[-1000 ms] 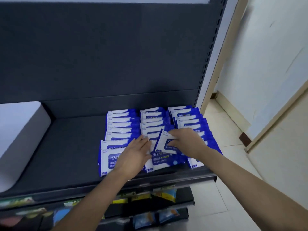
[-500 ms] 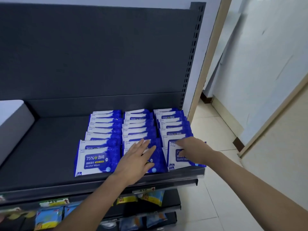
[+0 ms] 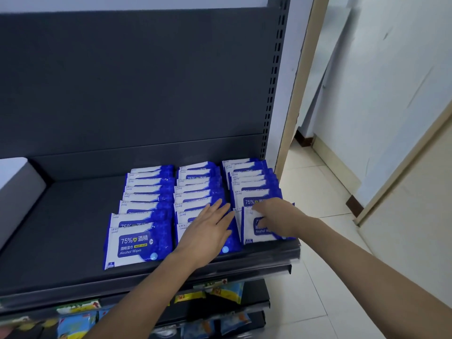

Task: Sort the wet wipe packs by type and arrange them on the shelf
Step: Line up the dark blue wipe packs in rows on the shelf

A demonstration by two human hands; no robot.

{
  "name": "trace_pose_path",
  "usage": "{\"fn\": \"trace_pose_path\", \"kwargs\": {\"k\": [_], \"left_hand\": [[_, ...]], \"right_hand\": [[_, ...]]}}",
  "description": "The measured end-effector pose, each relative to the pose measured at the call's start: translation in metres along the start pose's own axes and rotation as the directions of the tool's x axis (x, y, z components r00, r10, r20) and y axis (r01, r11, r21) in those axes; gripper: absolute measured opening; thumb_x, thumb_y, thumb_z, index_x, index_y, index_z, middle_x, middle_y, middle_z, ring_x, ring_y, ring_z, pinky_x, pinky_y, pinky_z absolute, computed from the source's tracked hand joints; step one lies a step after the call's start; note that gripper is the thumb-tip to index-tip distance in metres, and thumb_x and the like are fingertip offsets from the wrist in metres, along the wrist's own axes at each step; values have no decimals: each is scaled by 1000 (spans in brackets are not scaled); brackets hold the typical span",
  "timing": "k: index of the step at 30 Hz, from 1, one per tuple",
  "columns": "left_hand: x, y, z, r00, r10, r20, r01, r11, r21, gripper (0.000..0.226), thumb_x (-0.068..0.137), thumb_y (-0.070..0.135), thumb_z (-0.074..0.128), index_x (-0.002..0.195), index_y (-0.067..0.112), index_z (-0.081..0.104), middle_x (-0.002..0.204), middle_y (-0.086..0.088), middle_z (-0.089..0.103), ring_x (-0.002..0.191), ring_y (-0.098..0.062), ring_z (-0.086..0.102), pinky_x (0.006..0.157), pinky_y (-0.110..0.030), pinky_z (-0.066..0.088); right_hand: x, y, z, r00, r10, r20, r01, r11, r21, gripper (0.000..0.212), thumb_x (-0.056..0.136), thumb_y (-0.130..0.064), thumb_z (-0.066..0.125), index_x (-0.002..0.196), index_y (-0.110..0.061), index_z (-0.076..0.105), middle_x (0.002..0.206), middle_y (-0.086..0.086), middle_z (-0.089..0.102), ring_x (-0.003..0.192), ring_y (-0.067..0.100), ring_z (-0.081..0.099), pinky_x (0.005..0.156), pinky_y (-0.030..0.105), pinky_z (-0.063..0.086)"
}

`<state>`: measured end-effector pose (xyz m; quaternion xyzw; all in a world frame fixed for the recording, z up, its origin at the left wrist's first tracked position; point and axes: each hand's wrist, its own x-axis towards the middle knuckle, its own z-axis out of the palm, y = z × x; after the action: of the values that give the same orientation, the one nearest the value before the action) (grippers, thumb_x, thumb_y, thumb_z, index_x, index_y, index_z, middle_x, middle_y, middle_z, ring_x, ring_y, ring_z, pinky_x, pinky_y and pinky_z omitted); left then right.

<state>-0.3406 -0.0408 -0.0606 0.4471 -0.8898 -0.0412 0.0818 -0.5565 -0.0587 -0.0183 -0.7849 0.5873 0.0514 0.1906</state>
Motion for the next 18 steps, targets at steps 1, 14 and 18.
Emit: {"fn": "trace_pose_path", "kwargs": {"k": [1, 14, 18], "left_hand": [[4, 1, 2, 1000, 11, 10, -11, 1000, -7, 49, 104, 31, 32, 150, 14, 27, 159, -4, 18, 149, -22, 5, 115, -28, -7], [35, 23, 2, 975, -135, 174, 131, 991, 32, 77, 91, 67, 30, 150, 18, 20, 154, 1, 29, 147, -21, 8, 120, -47, -6], [43, 25, -3, 990, -135, 50, 135, 991, -9, 72, 78, 71, 52, 134, 27, 42, 125, 7, 46, 126, -13, 33, 113, -35, 5]], "right_hand": [[-4, 0, 0, 999, -26, 39, 26, 1000, -8, 36, 93, -24, 59, 127, -16, 51, 129, 4, 57, 117, 21, 55, 95, 36, 50], [-28, 28, 24, 832, 478, -280, -257, 781, 570, 63, 86, -40, 66, 138, -16, 40, 138, 3, 48, 124, 17, 46, 90, 28, 44], [-30, 38, 38, 880, 471, -65, -264, 598, 757, 45, 84, -31, 71, 120, -12, 51, 121, 2, 63, 100, 12, 60, 77, 23, 52]]}}
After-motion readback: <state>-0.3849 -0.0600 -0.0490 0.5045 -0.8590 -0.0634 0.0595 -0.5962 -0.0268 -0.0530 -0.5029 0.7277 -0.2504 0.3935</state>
